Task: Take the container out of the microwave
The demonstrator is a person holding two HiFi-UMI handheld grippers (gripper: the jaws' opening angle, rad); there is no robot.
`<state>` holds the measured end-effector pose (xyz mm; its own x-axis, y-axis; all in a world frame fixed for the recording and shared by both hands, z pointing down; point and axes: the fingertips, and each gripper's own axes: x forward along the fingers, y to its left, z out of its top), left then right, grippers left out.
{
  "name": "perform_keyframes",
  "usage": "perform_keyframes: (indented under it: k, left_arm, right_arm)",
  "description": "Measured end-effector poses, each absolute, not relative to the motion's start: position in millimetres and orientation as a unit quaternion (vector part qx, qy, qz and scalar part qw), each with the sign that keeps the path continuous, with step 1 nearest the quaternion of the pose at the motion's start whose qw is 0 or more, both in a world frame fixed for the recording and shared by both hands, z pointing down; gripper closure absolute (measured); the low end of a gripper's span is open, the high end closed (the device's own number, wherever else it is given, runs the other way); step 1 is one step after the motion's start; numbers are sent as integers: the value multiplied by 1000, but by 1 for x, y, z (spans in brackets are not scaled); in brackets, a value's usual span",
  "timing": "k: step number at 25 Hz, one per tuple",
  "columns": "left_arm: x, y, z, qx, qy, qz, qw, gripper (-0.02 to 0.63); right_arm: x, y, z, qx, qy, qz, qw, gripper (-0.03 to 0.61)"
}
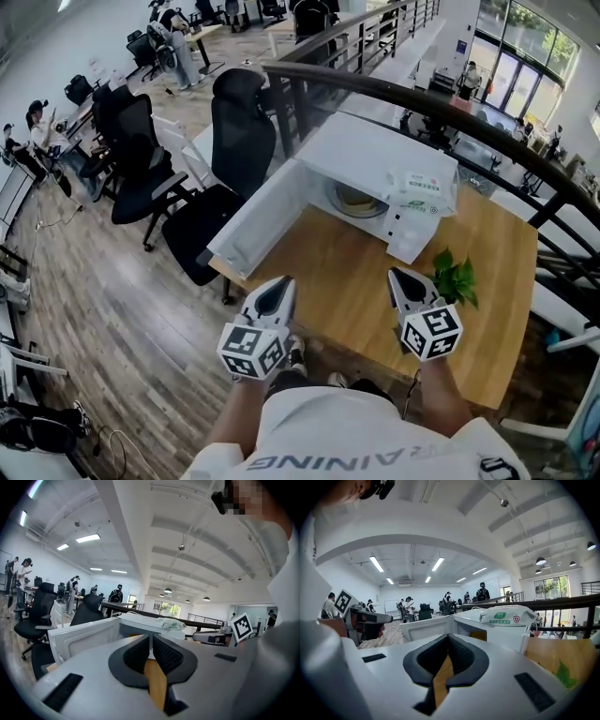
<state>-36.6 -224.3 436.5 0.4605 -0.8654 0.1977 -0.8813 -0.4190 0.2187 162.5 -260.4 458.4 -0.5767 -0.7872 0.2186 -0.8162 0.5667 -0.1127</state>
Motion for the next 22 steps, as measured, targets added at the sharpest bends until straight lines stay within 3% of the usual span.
perform_keyframes:
  k: [22]
  left_arm:
    - [-65, -376, 480, 908, -381, 45, 166, 561]
  right_arm:
    - [92, -371, 485, 559, -810, 94, 149, 555]
